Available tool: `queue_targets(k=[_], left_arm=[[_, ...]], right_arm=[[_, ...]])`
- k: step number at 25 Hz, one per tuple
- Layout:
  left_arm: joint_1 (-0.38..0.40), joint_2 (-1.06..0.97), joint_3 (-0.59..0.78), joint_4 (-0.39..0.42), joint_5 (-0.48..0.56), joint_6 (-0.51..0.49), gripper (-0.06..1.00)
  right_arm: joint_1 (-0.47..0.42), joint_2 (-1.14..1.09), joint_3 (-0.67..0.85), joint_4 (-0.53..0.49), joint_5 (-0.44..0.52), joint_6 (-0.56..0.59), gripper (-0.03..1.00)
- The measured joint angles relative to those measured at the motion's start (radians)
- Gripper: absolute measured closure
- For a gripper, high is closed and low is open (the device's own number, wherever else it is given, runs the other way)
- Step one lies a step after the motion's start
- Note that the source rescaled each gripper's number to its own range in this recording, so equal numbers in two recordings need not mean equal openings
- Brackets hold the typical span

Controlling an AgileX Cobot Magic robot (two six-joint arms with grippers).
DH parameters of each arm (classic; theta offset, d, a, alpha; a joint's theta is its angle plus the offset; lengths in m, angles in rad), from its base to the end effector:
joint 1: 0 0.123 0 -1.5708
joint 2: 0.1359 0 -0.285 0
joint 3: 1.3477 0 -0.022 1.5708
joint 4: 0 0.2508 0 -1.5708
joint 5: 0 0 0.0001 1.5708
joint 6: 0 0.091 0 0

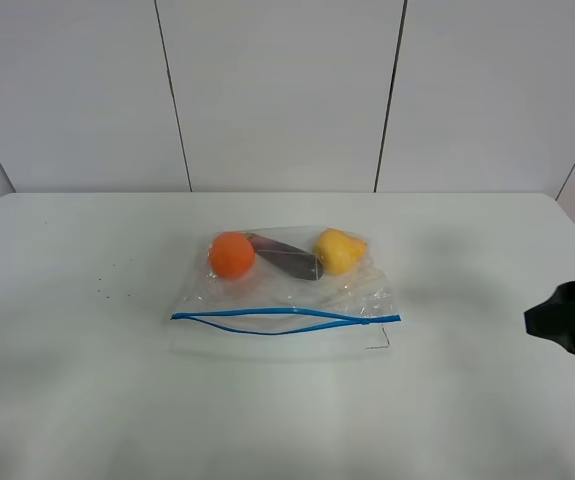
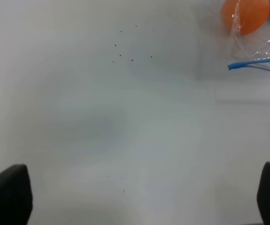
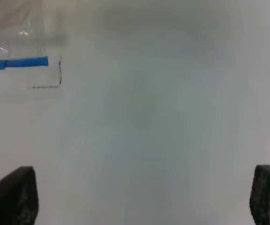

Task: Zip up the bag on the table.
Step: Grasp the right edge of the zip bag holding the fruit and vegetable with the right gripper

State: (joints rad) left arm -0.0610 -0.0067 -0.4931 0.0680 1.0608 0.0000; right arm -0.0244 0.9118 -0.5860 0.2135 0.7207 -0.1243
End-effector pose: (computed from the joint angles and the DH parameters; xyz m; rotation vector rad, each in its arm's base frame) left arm -0.0048 0.0057 0.2755 0.0592 2.0421 0.0433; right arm 0.1593 0.0089 0.2587 0.0206 2.5146 0.1818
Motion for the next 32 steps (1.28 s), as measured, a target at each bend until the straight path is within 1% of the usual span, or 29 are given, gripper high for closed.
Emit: queue_targets(k=[2,4,6,8,10,12,15,18,19,21,24,26,32], left_arm=[[0.000,0.000,0.000,0.000,0.000,0.000,-0.06],[0.000,0.000,0.000,0.000,0.000,0.000,-0.06],[0.000,0.000,0.000,0.000,0.000,0.000,-0.06],[0.000,0.000,0.000,0.000,0.000,0.000,-0.06],[0.000,0.000,0.000,0.000,0.000,0.000,-0.06],[0.000,0.000,0.000,0.000,0.000,0.000,-0.06],[0.000,0.000,0.000,0.000,-0.001,0.000,-0.06],[0.000,0.000,0.000,0.000,-0.001,0.000,-0.06],[0.000,0.000,0.000,0.000,-0.001,0.000,-0.06],[0.000,0.000,0.000,0.000,-0.001,0.000,-0.06],[0.000,0.000,0.000,0.000,-0.001,0.000,-0.06],[0.000,0.000,0.000,0.000,-0.001,0.000,-0.06],[0.000,0.000,0.000,0.000,-0.001,0.000,-0.06]], right_arm=[[0.000,0.129,-0.011,0.060,-0.049,-0.067,-0.03],[0.000,0.258,-0.041,0.152,-0.090,-0.163,-0.03],[0.000,0.381,-0.087,0.249,-0.110,-0.264,-0.03],[-0.004,0.501,-0.146,0.363,-0.117,-0.382,-0.03],[-0.027,0.596,-0.203,0.474,-0.099,-0.499,-0.03],[-0.066,0.691,-0.253,0.594,-0.048,-0.614,-0.03],[-0.133,0.822,-0.282,0.801,0.069,-0.789,-0.03],[-0.184,0.939,-0.286,0.954,0.216,-0.963,-0.03],[-0.192,0.975,-0.289,0.991,0.254,-1.019,-0.03],[-0.200,1.036,-0.301,1.042,0.349,-1.090,-0.03],[-0.200,1.116,-0.343,1.062,0.454,-1.134,-0.03],[-0.200,1.160,-0.380,1.070,0.475,-1.142,-0.03],[-0.198,1.234,-0.439,1.074,0.478,-1.150,-0.03]])
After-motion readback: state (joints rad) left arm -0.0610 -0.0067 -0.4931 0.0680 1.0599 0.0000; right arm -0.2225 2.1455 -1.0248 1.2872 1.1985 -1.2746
